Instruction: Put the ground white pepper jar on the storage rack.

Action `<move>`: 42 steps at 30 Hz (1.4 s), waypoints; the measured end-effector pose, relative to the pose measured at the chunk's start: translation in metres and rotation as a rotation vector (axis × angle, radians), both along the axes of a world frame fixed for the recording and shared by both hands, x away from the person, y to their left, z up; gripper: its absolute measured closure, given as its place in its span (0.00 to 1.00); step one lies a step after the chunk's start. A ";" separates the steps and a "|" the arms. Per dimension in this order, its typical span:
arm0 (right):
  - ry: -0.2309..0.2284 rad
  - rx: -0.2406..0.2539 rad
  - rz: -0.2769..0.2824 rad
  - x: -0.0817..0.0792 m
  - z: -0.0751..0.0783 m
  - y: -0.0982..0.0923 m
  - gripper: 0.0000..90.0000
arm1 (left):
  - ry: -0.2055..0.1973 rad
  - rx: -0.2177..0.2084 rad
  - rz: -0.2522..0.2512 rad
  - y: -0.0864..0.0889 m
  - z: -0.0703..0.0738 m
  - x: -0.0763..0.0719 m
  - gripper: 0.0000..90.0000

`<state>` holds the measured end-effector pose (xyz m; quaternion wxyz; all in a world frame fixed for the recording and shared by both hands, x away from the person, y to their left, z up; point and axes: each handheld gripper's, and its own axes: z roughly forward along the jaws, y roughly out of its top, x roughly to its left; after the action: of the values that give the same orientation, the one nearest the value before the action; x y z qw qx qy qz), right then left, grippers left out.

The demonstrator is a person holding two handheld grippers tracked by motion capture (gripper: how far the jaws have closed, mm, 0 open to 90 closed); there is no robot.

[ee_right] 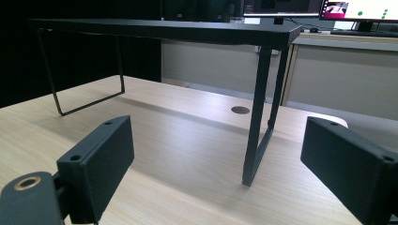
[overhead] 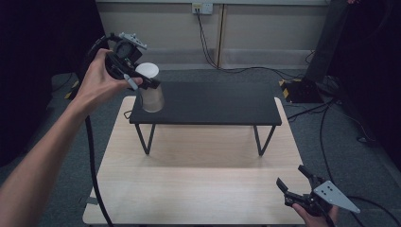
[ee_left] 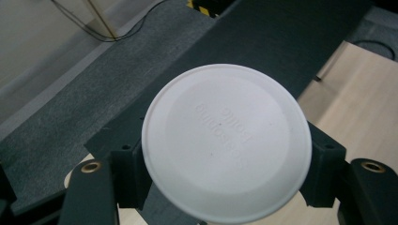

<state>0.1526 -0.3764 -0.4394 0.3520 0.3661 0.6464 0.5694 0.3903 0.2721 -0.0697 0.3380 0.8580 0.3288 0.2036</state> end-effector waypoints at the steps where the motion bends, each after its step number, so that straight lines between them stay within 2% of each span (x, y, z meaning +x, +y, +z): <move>1: 0.000 0.000 0.000 0.000 0.000 0.000 0.11 | 0.006 -0.001 0.014 0.000 -0.001 0.005 0.37; 3: 0.001 0.001 0.000 0.000 0.000 0.000 0.11 | 0.007 -0.013 0.045 -0.001 -0.005 0.014 0.37; 7: -0.001 0.000 0.001 0.000 0.000 0.000 0.11 | 0.005 -0.003 0.084 -0.005 -0.012 0.027 0.37; 9: -0.002 0.001 0.001 0.000 0.000 -0.001 0.11 | 0.006 0.016 0.104 -0.008 -0.015 0.034 0.37; 11: -0.003 0.002 0.002 0.000 0.000 -0.001 0.11 | 0.013 0.013 0.127 -0.008 -0.019 0.040 0.37; 17: -0.003 0.004 0.005 0.000 0.000 -0.001 0.11 | 0.018 -0.012 0.171 -0.002 -0.033 0.052 0.37; 19: -0.001 0.004 0.005 0.000 0.000 -0.001 0.11 | 0.020 -0.007 0.181 -0.001 -0.039 0.055 0.37; 24: -0.002 0.008 0.003 0.000 0.000 -0.001 0.11 | 0.040 -0.021 0.193 0.007 -0.052 0.062 0.37; 27: 0.000 0.007 0.002 0.000 -0.001 -0.001 0.11 | 0.048 -0.007 0.196 0.007 -0.055 0.065 0.37; 30: 0.001 0.005 0.004 0.000 0.000 -0.001 0.11 | 0.060 -0.018 0.207 0.008 -0.057 0.068 0.37; 32: 0.000 0.004 0.005 0.000 0.000 -0.001 0.11 | 0.051 -0.019 0.193 0.009 -0.058 0.068 0.37; 35: 0.001 0.005 0.003 0.000 -0.001 -0.001 0.11 | 0.062 -0.044 0.200 0.012 -0.060 0.070 0.37; 39: -0.004 0.008 0.001 -0.001 -0.001 -0.001 0.11 | 0.063 -0.056 0.200 0.016 -0.061 0.070 0.37; 42: -0.005 0.007 0.004 -0.001 -0.001 -0.001 0.11 | 0.035 -0.082 0.194 0.021 -0.069 0.065 0.36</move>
<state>0.1520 -0.3777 -0.4400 0.3511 0.3647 0.6444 0.5731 0.4553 0.2933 -0.1384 0.3459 0.8110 0.4242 0.2065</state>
